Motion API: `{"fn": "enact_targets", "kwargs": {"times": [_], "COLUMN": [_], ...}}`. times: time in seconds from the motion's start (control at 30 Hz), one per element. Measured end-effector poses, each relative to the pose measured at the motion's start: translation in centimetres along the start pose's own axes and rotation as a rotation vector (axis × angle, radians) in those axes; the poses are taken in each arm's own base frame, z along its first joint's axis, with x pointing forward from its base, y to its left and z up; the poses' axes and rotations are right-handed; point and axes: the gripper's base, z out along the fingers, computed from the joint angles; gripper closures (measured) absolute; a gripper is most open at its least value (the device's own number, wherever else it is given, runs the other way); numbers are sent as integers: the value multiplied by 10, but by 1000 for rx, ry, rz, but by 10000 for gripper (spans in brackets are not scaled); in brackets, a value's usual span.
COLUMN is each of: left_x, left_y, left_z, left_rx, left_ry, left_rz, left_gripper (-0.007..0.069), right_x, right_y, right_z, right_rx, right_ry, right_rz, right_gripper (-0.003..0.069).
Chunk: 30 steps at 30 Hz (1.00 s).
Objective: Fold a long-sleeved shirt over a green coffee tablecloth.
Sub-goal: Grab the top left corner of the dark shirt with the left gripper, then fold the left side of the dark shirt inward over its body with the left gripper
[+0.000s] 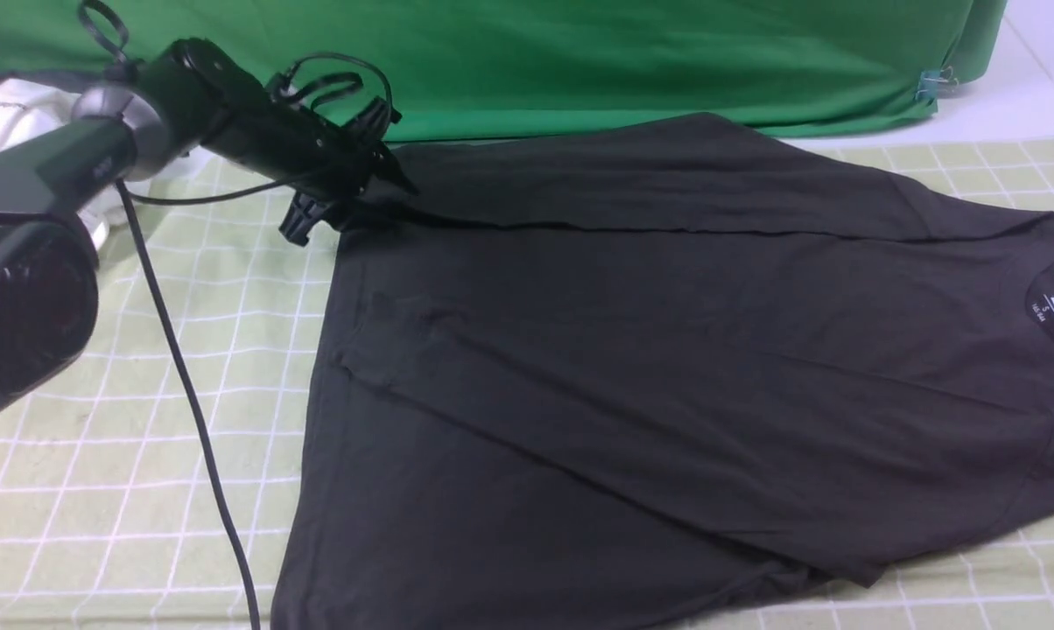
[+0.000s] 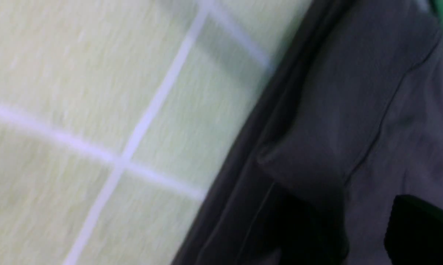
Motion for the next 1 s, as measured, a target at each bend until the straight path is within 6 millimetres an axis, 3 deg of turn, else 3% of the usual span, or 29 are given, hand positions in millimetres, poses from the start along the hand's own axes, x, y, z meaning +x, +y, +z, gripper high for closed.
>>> {"fn": "enact_targets", "kwargs": {"times": [0.23, 0.37, 0.5, 0.67, 0.8, 0.9, 1.0], "left_x": [-5, -5, -4, 3, 5, 7, 21], "left_y": [-2, -1, -2, -14, -47, -74, -111], "left_z": [3, 5, 5, -2, -36, -73, -139], "left_rx": [27, 25, 33, 82, 143, 181, 206], "left_ry": [-73, -77, -58, 62, 114, 110, 68], "left_rz": [-6, 12, 33, 51, 101, 99, 185], "left_gripper": [314, 421, 578, 597, 597, 597, 597], "right_x": [0, 0, 0, 0, 0, 0, 0], "right_y": [0, 0, 0, 0, 0, 0, 0], "right_z": [0, 0, 0, 0, 0, 0, 0], "right_rx": [0, 0, 1, 1, 1, 1, 1], "right_ry": [0, -2, -4, -4, -4, -4, -4], "right_rz": [2, 2, 3, 3, -1, -2, -2], "right_gripper": [463, 463, 463, 463, 463, 461, 461]}}
